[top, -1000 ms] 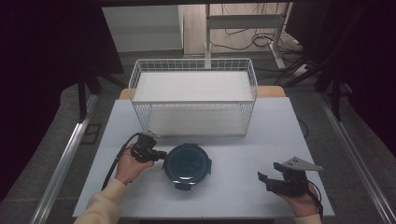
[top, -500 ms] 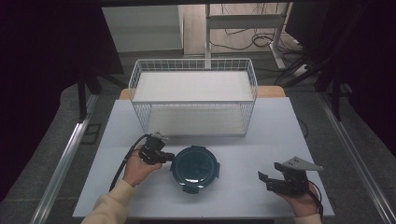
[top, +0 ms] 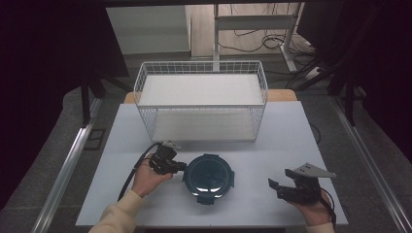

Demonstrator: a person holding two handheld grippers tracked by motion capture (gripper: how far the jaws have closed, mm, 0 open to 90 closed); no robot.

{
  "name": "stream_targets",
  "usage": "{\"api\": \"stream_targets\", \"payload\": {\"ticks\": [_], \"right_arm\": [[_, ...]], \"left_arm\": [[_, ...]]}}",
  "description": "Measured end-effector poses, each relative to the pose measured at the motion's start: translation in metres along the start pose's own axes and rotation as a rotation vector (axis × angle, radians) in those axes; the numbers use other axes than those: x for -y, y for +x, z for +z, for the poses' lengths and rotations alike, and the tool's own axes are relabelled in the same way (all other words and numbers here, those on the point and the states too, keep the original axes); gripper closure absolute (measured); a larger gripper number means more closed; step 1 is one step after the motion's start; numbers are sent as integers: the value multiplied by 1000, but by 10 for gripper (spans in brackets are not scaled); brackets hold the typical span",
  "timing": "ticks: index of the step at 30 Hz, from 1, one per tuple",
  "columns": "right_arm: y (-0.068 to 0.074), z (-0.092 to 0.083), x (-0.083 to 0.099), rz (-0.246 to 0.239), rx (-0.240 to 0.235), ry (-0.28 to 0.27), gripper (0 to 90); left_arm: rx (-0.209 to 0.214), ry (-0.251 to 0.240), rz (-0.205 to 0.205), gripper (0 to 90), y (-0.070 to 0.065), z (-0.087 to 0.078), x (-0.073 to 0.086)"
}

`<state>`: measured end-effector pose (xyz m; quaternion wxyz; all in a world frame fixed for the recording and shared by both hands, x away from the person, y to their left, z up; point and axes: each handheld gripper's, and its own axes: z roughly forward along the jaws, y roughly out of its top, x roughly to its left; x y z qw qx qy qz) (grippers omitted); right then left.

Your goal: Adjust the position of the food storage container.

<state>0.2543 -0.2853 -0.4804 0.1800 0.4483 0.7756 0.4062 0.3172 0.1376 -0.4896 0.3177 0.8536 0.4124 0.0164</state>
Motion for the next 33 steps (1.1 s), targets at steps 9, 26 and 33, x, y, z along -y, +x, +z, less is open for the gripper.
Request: {"api": "stream_targets", "payload": {"ticks": [9,26,33], "right_arm": [[0,-1,-1,16,-6,-13,249],[11,5,-1,-68,-43,-6,239],[13,4,-4,-94,-52,-15,232]], "left_arm": [[-90,-94,29,900,-9,-10,-4],[-125,-303,-9,359,-21,-52,53],[-148,-276,-94,312,-1,-54,82]]}}
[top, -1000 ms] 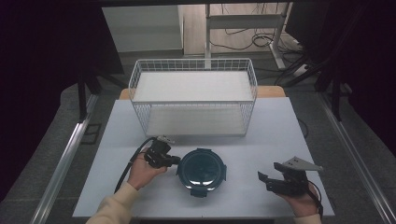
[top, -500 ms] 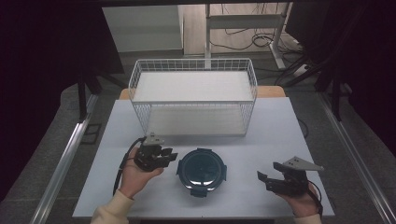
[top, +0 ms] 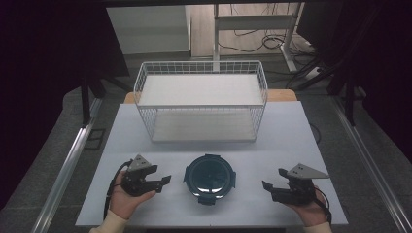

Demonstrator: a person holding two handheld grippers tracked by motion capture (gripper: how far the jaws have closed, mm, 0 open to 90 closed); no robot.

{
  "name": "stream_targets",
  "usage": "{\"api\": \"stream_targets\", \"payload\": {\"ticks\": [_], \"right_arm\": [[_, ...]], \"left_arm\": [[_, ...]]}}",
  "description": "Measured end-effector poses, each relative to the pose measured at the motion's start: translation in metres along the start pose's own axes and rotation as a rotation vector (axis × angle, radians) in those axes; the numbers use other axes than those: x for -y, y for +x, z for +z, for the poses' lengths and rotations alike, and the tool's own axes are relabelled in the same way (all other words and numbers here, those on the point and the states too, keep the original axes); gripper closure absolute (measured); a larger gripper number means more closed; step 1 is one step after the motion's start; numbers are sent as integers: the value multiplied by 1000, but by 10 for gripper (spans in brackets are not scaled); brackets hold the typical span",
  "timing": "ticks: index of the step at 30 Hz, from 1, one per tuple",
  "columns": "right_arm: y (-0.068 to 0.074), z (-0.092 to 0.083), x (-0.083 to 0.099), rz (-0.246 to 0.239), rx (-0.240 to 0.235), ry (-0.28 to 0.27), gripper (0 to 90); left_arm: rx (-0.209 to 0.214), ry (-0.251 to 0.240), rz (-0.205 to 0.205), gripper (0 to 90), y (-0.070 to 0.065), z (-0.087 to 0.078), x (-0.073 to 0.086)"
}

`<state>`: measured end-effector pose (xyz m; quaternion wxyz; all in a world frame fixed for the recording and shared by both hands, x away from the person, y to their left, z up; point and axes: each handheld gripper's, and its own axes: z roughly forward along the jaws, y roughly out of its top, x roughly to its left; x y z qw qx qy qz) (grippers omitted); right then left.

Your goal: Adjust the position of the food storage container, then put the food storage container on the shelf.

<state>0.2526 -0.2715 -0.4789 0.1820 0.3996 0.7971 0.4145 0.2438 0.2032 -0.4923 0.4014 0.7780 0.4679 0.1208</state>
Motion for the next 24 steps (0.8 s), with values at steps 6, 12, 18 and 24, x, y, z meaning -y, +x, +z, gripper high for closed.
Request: {"api": "stream_targets", "payload": {"ticks": [6,12,18,24], "right_arm": [[-1,2,2,-1,0,9,231],[0,4,2,-8,-2,15,228],[0,5,1,-7,-2,16,224],[2,3,-2,53,-27,-10,198]], "left_arm": [[29,-21,-57,238,1,-7,1],[40,-6,-56,230,0,-4,1],[35,-11,-74,227,1,-4,2],[74,-17,-88,200,-2,-5,-2]]}}
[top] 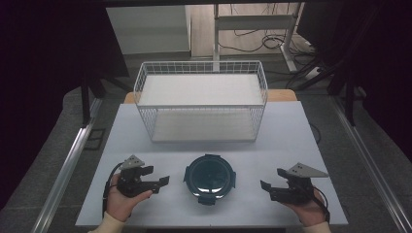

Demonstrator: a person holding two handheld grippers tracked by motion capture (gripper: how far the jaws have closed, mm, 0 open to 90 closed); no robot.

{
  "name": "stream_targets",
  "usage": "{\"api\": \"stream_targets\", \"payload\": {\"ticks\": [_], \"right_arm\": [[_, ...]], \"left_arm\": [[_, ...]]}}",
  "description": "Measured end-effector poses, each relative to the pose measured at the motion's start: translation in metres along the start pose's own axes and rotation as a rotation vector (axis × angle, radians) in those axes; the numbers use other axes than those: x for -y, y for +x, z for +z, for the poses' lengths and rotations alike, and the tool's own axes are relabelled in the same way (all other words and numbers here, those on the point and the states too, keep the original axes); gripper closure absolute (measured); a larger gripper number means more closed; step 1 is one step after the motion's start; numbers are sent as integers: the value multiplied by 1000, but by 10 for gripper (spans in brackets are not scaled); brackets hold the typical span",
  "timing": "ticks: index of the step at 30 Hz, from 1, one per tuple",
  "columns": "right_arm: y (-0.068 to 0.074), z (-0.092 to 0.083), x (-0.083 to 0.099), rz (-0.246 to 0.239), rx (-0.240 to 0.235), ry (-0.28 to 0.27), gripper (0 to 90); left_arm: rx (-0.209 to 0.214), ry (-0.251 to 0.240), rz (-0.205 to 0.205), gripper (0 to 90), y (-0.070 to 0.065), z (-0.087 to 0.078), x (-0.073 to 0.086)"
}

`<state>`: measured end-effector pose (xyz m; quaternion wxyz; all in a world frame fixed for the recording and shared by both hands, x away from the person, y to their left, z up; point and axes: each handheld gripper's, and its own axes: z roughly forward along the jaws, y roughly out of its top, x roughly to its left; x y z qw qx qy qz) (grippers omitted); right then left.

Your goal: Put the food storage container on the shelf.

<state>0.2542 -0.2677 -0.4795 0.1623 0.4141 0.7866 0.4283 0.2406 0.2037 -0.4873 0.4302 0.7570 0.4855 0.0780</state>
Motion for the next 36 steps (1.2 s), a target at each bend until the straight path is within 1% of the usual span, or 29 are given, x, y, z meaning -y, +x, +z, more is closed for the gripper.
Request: {"api": "stream_targets", "payload": {"ticks": [4,6,9,10,11,12,14,17,19,20,23,25,26,28,31,32,36], "right_arm": [[4,2,-2,35,-13,6,187],[7,3,-3,45,-27,11,182],[11,5,-6,43,-54,19,160],[13,6,-7,46,-67,23,153],[14,6,-7,52,-76,26,147],[17,7,-9,58,-89,28,142],[20,8,-11,62,-101,28,136],[27,13,-16,86,-127,33,121],[29,14,-17,95,-134,36,119],[30,16,-18,110,-142,39,117],[32,20,-22,125,-153,48,111],[34,25,-25,137,-168,57,106],[34,25,-25,137,-168,57,106],[35,28,-27,149,-181,64,103],[37,34,-30,163,-195,71,99],[38,36,-31,171,-199,72,97],[44,45,-35,218,-223,84,94]], "left_arm": [[33,3,-14,189,-2,0,-1],[56,5,-32,181,-2,1,-2],[82,2,-66,173,-1,1,-2],[80,0,-76,169,-1,1,-3],[67,0,-91,162,-2,2,-3],[64,0,-93,157,-2,2,-4],[70,4,-94,156,-5,3,-5],[86,12,-100,153,-7,6,-6],[95,16,-106,151,-8,8,-7],[93,17,-105,150,-8,9,-8],[90,21,-111,143,-7,12,-10],[99,26,-125,137,-5,14,-10],[105,30,-130,137,-5,15,-11],[122,34,-145,133,-4,17,-11],[136,36,-168,127,-6,21,-14],[142,40,-166,127,-6,22,-15],[170,46,-181,126,-9,29,-19]]}}
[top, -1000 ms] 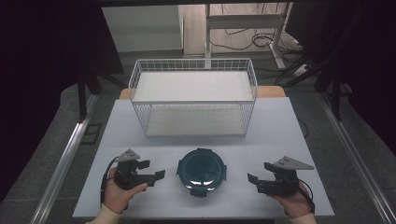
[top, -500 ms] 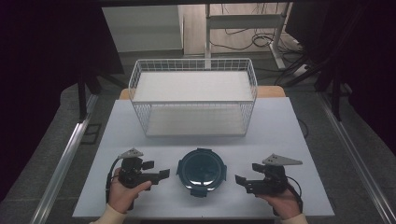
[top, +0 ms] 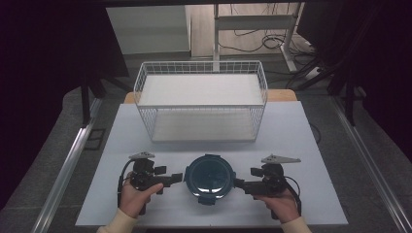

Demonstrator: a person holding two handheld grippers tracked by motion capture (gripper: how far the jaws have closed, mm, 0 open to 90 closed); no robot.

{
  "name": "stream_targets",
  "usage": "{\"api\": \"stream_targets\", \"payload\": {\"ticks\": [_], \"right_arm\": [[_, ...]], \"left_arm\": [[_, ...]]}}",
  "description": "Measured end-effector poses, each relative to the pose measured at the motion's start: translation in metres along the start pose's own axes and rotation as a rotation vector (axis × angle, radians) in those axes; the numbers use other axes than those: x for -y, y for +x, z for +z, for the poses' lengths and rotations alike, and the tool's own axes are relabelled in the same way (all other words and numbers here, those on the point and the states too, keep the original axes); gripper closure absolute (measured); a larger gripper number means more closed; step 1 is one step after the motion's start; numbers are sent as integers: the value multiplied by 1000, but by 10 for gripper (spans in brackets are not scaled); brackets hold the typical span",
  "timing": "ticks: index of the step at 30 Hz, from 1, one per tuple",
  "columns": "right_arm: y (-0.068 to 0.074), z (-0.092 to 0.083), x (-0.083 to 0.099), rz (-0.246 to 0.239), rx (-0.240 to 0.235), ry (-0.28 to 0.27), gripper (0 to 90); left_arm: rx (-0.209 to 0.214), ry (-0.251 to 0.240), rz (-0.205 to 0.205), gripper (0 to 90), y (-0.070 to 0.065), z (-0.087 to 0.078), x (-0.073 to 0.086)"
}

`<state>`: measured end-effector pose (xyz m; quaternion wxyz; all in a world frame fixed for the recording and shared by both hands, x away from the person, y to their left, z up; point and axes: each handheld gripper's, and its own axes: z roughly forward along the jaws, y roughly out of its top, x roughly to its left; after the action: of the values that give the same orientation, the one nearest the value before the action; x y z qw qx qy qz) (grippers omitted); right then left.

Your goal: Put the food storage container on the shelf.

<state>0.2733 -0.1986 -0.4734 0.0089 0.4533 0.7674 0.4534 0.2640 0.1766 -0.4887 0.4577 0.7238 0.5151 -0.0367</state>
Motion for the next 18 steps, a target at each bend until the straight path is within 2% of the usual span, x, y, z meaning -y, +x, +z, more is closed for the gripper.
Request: {"api": "stream_targets", "payload": {"ticks": [1,6,9,13,15,18], "right_arm": [[3,6,-1,20,-2,6,94],[6,16,-2,60,-18,4,100],[7,21,2,81,-22,10,103],[8,27,8,112,-30,21,104],[9,30,10,125,-34,27,104],[11,35,12,145,-47,31,104]], "left_arm": [[8,5,-5,124,0,2,-1],[53,26,-28,122,1,12,-3],[65,35,-26,128,0,17,-2],[101,32,-44,134,-2,22,-2],[97,43,-36,136,-3,25,-1],[136,50,-76,137,0,28,3]]}}
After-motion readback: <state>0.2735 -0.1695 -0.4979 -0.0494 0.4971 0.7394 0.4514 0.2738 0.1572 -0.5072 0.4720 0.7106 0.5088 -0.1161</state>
